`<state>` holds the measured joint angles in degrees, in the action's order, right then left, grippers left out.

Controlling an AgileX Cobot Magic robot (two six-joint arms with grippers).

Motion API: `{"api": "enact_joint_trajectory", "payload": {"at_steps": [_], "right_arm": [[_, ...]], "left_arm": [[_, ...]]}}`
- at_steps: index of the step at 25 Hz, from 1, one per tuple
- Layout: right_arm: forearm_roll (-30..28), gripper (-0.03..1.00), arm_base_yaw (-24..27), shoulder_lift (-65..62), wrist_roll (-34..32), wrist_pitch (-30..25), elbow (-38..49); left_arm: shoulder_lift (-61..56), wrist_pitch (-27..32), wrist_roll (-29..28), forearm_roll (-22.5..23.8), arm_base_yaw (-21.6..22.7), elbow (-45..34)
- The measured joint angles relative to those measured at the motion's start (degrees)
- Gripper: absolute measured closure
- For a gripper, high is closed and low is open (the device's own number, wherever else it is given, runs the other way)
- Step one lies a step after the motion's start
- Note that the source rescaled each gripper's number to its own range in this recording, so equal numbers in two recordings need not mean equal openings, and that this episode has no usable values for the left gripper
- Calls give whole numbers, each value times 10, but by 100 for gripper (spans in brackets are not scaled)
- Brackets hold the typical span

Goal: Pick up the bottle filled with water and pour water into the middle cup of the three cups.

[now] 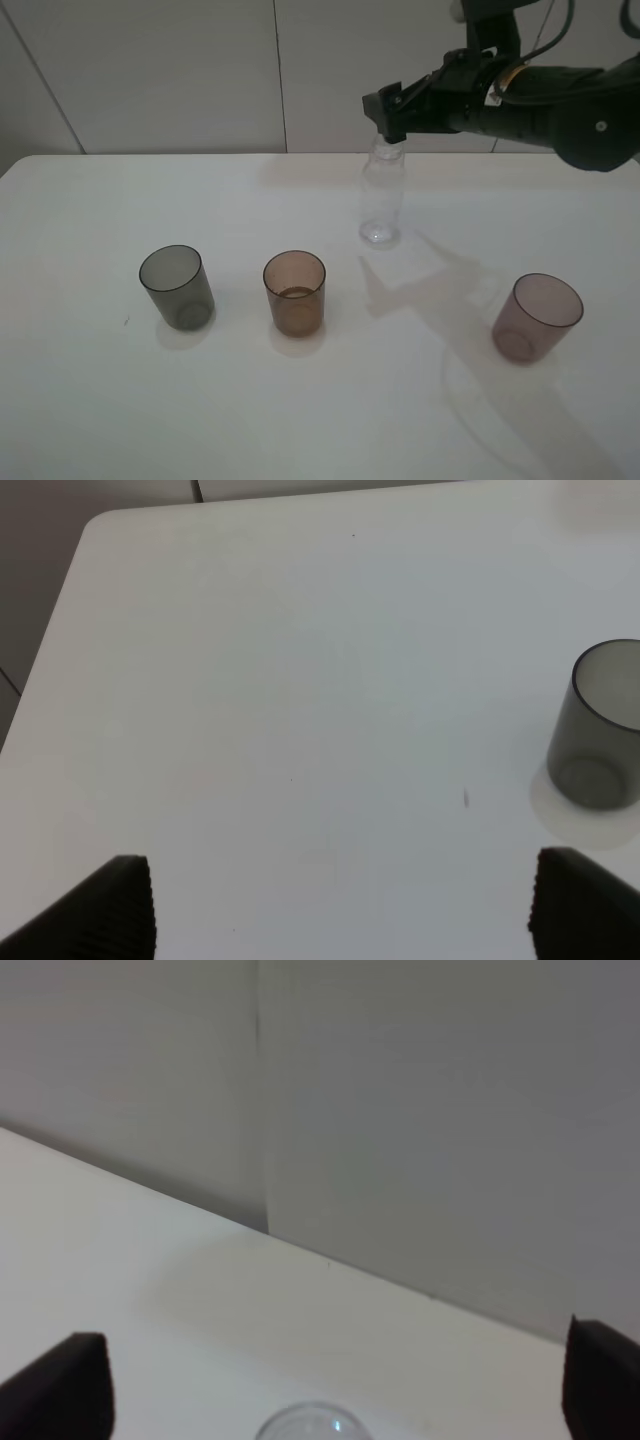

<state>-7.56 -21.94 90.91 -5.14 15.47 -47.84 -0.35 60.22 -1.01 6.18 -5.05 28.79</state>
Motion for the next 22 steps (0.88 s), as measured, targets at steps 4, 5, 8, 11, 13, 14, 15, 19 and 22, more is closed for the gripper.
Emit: {"api": "enact_joint_trajectory", "payload": {"at_steps": [4, 5, 8, 11, 13, 14, 15, 19, 22], "right_arm": [[53, -3, 33, -89, -39, -211, 0], [58, -3, 48, -112, -41, -267, 0], [61, -3, 94, -176, -43, -403, 0], [49, -3, 131, -248, -43, -500, 0], [30, -3, 141, -304, -43, -550, 0], [19, -3, 141, -329, -43, -570, 0], [11, -3, 141, -359, -43, -586, 0], [2, -3, 141, -471, -43, -637, 0], [2, -3, 141, -543, -43, -671, 0]], "left_arm": [[0, 0, 0, 0, 0, 0], [0, 0, 0, 0, 0, 0], [0, 0, 0, 0, 0, 0], [0, 0, 0, 0, 0, 0], [0, 0, 0, 0, 0, 0], [0, 0, 0, 0, 0, 0], [0, 0, 0, 0, 0, 0], [0, 0, 0, 0, 0, 0], [0, 0, 0, 0, 0, 0]]}}
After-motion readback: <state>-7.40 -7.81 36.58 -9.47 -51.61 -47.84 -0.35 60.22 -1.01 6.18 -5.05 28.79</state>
